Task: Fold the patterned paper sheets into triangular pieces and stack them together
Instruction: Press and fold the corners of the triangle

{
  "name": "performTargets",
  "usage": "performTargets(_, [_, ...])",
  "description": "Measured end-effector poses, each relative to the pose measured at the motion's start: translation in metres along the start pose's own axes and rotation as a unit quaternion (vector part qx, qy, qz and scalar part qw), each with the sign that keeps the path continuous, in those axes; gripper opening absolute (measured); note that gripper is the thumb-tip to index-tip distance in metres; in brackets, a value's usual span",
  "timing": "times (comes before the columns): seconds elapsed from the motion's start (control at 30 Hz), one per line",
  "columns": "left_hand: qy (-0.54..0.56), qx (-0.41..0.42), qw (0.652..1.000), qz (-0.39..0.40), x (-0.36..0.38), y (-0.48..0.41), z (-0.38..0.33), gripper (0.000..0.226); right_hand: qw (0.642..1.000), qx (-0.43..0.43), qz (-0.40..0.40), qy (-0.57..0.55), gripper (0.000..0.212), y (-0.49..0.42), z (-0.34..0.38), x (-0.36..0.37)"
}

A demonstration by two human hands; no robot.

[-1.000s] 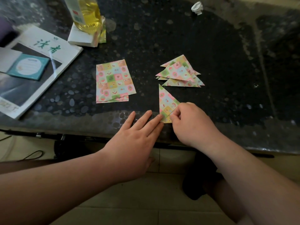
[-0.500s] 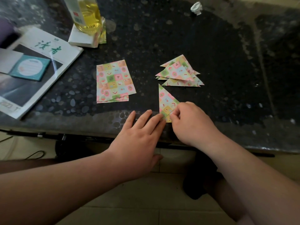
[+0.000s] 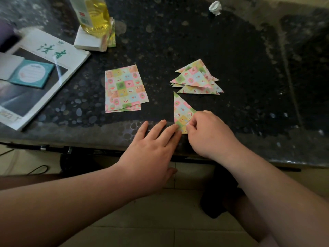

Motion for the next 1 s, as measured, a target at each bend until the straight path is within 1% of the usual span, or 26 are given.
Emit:
performTargets(0.63, [-0.002, 0.006, 1.000, -0.005, 0.0004, 0.0018, -0.0001, 0.098, 1.000, -0.005, -0.005, -0.005, 0.014, -0.0004, -0.0010, 0.0009])
performTargets(1.0, [-0.004, -0.003, 1.000, 0.023, -0.0014, 0.0000, -0.0014, 0.098, 1.000, -0.003, -0.009, -0.007, 0.013, -0.0009, -0.0013, 0.0021])
Point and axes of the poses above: each hand's wrist, its own y-axis away from the middle knuckle, its own x-axis out of the palm, z = x × y, the point moved 2 cm from there along -y, towards the middle knuckle, and after that the axes turned 11 degrees about y, right-handed, at the moved point
